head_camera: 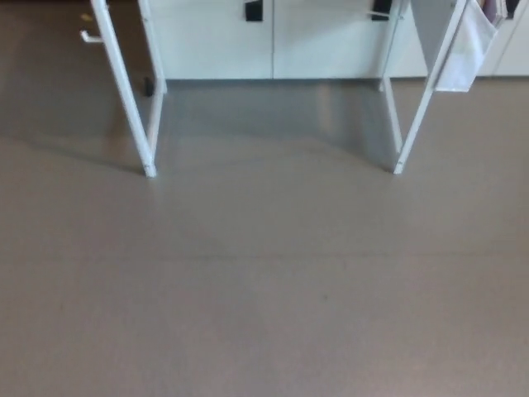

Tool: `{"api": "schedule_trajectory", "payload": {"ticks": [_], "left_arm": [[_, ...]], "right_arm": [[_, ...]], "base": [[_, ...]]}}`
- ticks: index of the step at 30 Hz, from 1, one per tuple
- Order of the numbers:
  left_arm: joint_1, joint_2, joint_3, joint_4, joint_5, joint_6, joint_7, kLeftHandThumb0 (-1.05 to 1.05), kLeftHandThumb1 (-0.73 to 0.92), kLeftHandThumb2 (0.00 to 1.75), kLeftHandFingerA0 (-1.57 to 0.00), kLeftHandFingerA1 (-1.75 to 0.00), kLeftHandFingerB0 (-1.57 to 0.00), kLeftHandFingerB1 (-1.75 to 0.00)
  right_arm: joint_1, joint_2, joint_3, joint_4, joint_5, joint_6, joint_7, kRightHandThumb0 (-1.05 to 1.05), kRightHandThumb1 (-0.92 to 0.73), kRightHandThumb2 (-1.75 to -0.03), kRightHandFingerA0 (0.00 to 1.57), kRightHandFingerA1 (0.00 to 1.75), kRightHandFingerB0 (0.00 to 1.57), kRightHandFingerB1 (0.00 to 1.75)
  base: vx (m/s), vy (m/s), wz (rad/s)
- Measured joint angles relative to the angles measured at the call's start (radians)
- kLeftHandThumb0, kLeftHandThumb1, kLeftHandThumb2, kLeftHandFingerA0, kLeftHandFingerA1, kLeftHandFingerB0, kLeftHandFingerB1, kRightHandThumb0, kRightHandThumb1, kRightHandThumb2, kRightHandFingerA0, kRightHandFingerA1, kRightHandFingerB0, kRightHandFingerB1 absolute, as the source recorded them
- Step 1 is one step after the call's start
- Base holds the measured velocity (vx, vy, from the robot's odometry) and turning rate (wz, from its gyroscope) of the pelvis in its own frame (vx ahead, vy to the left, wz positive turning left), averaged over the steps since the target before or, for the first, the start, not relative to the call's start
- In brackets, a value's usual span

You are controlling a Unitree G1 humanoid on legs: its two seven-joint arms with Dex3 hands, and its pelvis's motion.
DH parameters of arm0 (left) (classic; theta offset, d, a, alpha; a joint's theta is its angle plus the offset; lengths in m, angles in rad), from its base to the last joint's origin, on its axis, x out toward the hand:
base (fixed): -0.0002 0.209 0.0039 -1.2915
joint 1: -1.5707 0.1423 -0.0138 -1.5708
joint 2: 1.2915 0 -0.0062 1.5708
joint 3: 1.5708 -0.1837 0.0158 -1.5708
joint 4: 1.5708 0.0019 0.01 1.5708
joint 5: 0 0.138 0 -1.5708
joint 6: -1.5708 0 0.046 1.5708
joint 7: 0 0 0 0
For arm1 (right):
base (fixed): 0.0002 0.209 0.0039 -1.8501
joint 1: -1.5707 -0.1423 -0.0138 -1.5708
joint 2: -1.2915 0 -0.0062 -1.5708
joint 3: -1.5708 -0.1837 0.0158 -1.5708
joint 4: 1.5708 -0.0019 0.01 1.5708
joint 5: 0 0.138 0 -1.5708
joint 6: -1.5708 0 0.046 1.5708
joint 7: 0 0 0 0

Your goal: The robot walks towards a desk on which a file tray is kept in the middle and a toilet paper roll is kept on its right. The robot uses its right hand to hook on finger in the gap of the roll and grabs it, lifts it and places it on the tray.

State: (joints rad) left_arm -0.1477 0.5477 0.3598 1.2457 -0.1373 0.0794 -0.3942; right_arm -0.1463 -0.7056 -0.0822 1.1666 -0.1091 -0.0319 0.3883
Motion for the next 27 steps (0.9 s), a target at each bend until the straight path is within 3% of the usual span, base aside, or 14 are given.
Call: {"api": "schedule_trajectory", "payload": {"ticks": [7,10,11,13,14,16,17,18,19,20,23,24,25,27], "left_arm": [[-0.003,0.002,0.001,0.006,0.000,0.000,0.003,-1.05,0.52,1.29,-0.02,-0.78,0.00,-0.67],[0.001,0.003,-0.003,0.007,0.000,0.000,0.003,-1.05,0.53,1.30,-0.03,-0.78,0.00,-0.67],[0.003,0.000,-0.005,0.006,0.001,0.000,0.003,-1.05,0.53,1.30,-0.04,-0.79,0.00,-0.67],[-0.006,-0.001,-0.010,0.002,0.001,0.000,0.002,-1.05,0.52,1.29,-0.02,-0.78,0.00,-0.67],[-0.007,-0.001,-0.010,0.001,0.001,0.000,0.002,-1.05,0.55,1.30,0.00,-0.76,-0.01,-0.65],[-0.006,-0.001,-0.011,-0.002,0.000,0.000,0.004,-1.05,0.54,1.31,-0.03,-0.78,0.00,-0.66],[-0.004,-0.001,-0.011,-0.001,0.001,0.000,0.005,-1.05,0.55,1.31,-0.05,-0.79,0.00,-0.66],[-0.004,-0.001,-0.012,-0.001,0.001,0.000,0.005,-1.05,0.54,1.31,-0.07,-0.80,0.00,-0.67],[-0.004,-0.001,-0.014,-0.002,0.001,0.000,0.007,-1.05,0.54,1.31,-0.07,-0.80,0.00,-0.67],[-0.004,-0.001,-0.016,-0.002,0.001,0.000,0.008,-1.05,0.54,1.31,-0.07,-0.80,0.00,-0.67],[-0.004,0.000,-0.018,-0.001,0.001,0.000,0.010,-1.05,0.53,1.31,-0.03,-0.78,0.00,-0.66],[-0.004,0.000,-0.018,0.000,0.001,0.000,0.011,-1.05,0.53,1.30,-0.05,-0.79,0.00,-0.67],[-0.005,0.000,-0.018,0.001,0.001,0.000,0.010,-1.05,0.53,1.30,-0.05,-0.79,0.00,-0.67],[-0.017,-0.001,-0.018,0.003,0.000,0.000,0.011,-1.05,0.53,1.31,-0.03,-0.79,0.00,-0.67]], "right_arm": [[-0.008,0.003,0.004,0.032,-0.003,0.001,-0.003,-0.70,-0.41,-0.86,0.06,0.52,0.00,0.20],[-0.002,0.003,-0.001,0.026,-0.001,0.000,-0.004,-0.59,-0.57,-0.57,0.24,0.44,0.07,0.26],[0.000,0.006,-0.007,0.026,0.000,0.000,-0.008,-0.64,-0.46,-0.79,0.22,0.52,0.06,0.26],[-0.002,0.014,-0.007,0.021,0.000,-0.013,-0.010,-0.65,-0.45,-0.83,0.20,0.52,0.04,0.26],[0.000,0.012,-0.007,0.020,0.000,-0.018,-0.010,-0.58,-0.59,-0.60,0.28,0.44,0.08,0.20],[-0.002,0.011,-0.006,0.020,-0.001,-0.027,-0.011,-0.55,-0.58,-0.59,0.22,0.42,0.04,0.22],[-0.004,0.011,-0.007,0.020,0.000,-0.028,-0.009,-0.65,-0.44,-0.78,0.13,0.49,0.05,0.24],[-0.005,0.011,-0.008,0.021,0.000,-0.029,-0.008,-0.35,-0.34,-0.92,0.03,0.50,0.00,0.50],[-0.005,0.011,-0.011,0.024,0.001,-0.030,-0.006,-0.35,-0.34,-0.92,0.03,0.50,0.00,0.50],[-0.004,0.011,-0.012,0.023,0.001,-0.030,-0.007,-0.66,-0.45,-0.80,0.14,0.49,0.05,0.23],[-0.002,0.011,-0.006,0.023,-0.002,-0.030,-0.010,-0.61,-0.45,-0.77,0.16,0.49,0.05,0.24],[-0.002,0.011,-0.006,0.026,-0.002,-0.029,-0.011,-0.34,-0.40,-0.94,0.04,0.50,0.00,0.50],[-0.002,0.012,-0.011,0.028,0.000,-0.028,-0.012,-0.60,-0.44,-0.76,0.13,0.49,0.06,0.24],[-0.006,0.014,-0.016,0.029,0.001,-0.028,-0.014,-0.62,-0.44,-0.77,0.16,0.49,0.05,0.25]], "base": [[0.43,0.043,0.08],[0.46,-0.113,0.26],[0.57,-0.092,-0.50],[0.58,-0.141,0.69],[0.57,-0.153,0.23],[0.50,-0.120,0.04],[0.44,-0.047,-0.02],[0.47,-0.027,-0.04],[0.42,0.004,-0.09],[0.45,0.052,-0.13],[0.47,0.104,-0.24],[0.48,0.166,-0.27],[0.58,0.190,-0.43],[0.57,0.305,-0.67]]}}
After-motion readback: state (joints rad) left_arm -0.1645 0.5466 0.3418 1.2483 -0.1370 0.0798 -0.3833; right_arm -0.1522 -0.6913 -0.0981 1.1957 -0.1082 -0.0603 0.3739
